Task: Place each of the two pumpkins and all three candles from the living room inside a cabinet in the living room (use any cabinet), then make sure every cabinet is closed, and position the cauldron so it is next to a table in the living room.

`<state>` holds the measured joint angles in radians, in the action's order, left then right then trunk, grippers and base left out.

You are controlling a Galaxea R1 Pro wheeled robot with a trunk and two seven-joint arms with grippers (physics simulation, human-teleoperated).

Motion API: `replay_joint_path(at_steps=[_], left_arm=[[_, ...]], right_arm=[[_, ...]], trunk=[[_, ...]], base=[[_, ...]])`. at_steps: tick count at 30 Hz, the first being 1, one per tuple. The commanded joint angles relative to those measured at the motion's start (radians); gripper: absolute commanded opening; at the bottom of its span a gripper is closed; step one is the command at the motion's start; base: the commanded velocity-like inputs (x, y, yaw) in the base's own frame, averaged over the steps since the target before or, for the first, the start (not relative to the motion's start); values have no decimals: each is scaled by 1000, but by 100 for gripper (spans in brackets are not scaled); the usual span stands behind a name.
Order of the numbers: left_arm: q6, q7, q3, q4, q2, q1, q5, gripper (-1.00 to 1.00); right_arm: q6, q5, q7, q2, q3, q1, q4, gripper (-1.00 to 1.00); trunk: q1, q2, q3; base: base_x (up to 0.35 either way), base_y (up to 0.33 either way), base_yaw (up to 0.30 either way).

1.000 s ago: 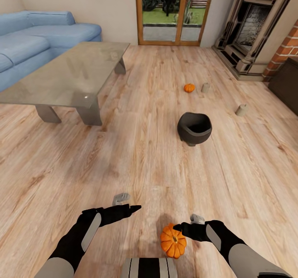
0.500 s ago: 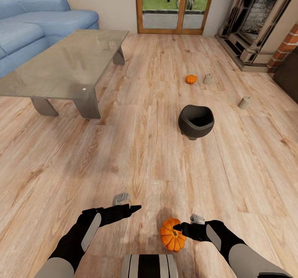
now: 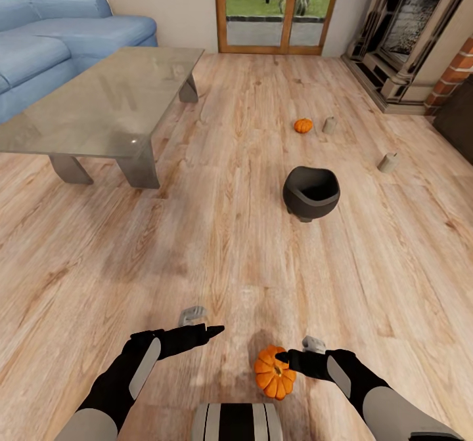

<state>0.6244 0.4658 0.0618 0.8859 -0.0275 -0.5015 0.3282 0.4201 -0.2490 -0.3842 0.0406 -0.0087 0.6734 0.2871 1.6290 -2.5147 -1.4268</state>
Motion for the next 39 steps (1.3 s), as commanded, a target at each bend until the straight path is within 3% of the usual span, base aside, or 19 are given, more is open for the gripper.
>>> replay_joint_path(at_steps=[1,30,39], left_arm=[[8,-1,-1,1,0,0,6,100],[8,-1,0,1,0,-1,6,100],[8,-1,0,1,0,-1,6,100]], right_arm=[[5,-6,-1,0,-1,0,1,100],[0,-6,-1,1,-1,0,1,100],[0,-6,-2,1,1,0,1,100]], trunk=[[0,0,-1],[12,-7,-109],[12,-7,-109]], base=[[0,0,0],[0,0,0],[0,0,0]])
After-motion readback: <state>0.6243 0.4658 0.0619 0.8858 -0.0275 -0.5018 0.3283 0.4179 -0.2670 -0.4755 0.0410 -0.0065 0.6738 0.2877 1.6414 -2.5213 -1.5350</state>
